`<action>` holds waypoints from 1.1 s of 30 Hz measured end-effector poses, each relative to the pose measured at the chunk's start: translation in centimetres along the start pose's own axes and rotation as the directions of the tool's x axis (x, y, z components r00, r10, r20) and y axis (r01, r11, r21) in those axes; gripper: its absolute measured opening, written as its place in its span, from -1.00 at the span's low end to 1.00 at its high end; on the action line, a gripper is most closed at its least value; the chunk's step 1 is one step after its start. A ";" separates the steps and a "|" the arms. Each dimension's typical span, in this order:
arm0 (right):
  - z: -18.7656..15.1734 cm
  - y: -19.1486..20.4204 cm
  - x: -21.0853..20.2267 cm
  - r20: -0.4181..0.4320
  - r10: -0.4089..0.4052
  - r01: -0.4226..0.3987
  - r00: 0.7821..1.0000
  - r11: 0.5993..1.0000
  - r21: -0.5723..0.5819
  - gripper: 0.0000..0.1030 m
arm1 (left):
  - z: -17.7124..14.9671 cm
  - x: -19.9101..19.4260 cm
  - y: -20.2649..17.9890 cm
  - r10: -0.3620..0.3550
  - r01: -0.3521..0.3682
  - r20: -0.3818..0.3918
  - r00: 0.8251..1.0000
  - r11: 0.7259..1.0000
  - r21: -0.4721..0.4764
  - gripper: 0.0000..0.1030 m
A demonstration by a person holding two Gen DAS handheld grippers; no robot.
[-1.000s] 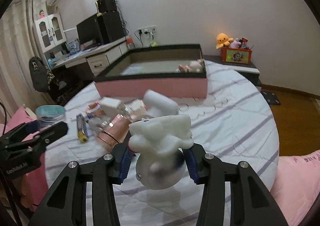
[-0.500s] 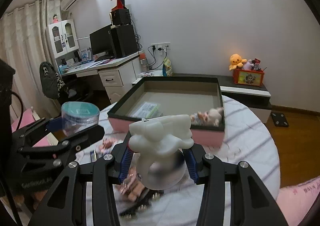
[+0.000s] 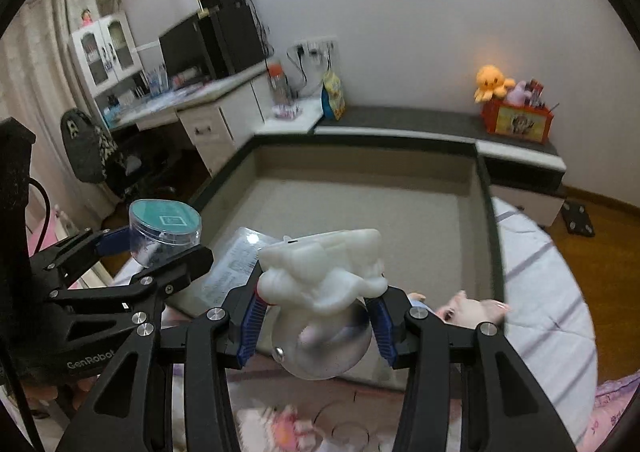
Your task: Organize rigid objects
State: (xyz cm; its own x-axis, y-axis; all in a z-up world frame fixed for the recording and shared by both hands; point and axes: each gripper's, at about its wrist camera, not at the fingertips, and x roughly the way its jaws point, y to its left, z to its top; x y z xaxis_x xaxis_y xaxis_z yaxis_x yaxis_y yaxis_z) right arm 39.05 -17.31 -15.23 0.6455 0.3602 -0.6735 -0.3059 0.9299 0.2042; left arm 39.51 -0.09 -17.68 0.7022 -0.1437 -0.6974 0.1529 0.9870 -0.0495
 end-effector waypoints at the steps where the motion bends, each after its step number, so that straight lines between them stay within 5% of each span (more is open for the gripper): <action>1: 0.0 0.0 0.7 -0.018 0.000 0.000 1.000 1.000 -0.003 -0.07 | 0.0 0.2 0.1 0.010 -0.010 -0.003 1.000 1.000 0.000 0.45; 8: -0.8 -0.4 2.2 -0.062 0.000 0.002 0.998 1.000 0.031 0.03 | -0.5 0.3 1.0 -0.014 0.014 -0.014 1.000 0.999 -0.029 0.51; 10: -0.8 -0.6 1.5 -0.040 -0.004 0.005 0.999 0.999 0.039 0.45 | -0.8 -0.6 0.9 -0.017 0.017 -0.002 1.000 0.999 -0.031 0.60; 12: -0.8 -0.3 -0.1 0.002 -0.022 0.022 1.000 0.999 0.029 0.66 | -1.0 -2.4 0.8 -0.005 0.006 0.032 0.999 0.999 -0.041 0.74; 18: -2.0 1.9 -6.9 0.127 -0.089 0.091 0.988 0.996 -0.012 0.66 | -2.4 -9.8 -0.1 -0.019 0.030 0.164 0.986 0.998 -0.062 0.89; 27: -6.1 6.6 -19.4 0.330 -0.159 0.186 0.931 0.981 -0.052 0.66 | -7.0 -22.2 -4.0 0.068 -0.072 0.366 0.928 0.997 -0.003 0.96; 33: -8.9 8.8 -25.4 0.404 -0.184 0.219 0.896 0.975 -0.042 0.67 | -10.5 -29.3 -6.1 0.131 -0.164 0.490 0.862 0.986 0.025 0.96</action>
State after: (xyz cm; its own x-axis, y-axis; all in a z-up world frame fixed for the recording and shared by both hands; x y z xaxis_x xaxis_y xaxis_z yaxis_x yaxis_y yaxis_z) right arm 13.73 -18.94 -2.69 0.9173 0.1821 -0.3540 -0.1864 0.9822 0.0222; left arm 10.71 -1.11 -4.39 0.9658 -0.0294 -0.2576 0.0526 0.9951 0.0836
